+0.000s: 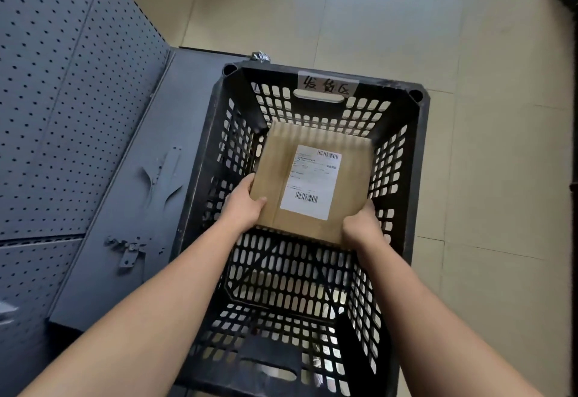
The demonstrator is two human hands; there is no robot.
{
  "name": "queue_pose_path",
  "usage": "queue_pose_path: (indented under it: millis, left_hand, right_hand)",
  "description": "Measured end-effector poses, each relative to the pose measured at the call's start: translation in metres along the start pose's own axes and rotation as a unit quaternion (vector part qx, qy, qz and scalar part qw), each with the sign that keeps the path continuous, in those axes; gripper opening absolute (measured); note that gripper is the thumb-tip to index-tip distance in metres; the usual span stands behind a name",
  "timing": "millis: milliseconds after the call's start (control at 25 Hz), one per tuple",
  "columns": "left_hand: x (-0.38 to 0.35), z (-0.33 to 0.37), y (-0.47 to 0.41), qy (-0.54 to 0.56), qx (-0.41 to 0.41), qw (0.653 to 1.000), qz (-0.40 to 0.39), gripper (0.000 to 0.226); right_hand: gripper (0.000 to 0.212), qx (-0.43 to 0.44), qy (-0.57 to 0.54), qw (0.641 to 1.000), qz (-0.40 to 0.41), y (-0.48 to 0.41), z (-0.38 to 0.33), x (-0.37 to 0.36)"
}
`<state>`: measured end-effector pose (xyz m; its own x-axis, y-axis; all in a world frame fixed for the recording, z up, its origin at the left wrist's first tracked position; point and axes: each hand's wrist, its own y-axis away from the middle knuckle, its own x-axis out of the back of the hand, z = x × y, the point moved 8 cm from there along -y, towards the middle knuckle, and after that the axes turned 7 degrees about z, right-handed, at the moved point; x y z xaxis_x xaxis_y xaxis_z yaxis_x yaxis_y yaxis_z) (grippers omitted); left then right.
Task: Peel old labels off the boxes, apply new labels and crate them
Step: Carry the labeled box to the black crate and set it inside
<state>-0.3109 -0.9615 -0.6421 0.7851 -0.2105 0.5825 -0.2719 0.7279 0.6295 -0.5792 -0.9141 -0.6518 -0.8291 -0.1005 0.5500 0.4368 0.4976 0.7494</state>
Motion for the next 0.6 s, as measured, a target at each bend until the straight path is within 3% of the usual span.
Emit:
queue_pose_path:
  millis: [480, 600]
  left_hand:
    - [-0.024, -0.032, -0.026, -0.132, 0.018, 0.991, 0.007, 0.072]
    - [-0.019, -0.024, -0.021, -0.115, 0.004, 0.993, 0.007, 0.071]
  right_hand:
    - [0.078, -0.019, -0.012, 1.0, 0.003, -0.033, 0.013, -0.032]
    - [0.073, 0.041, 0.014, 0.999, 0.014, -0.022, -0.005, -0.027]
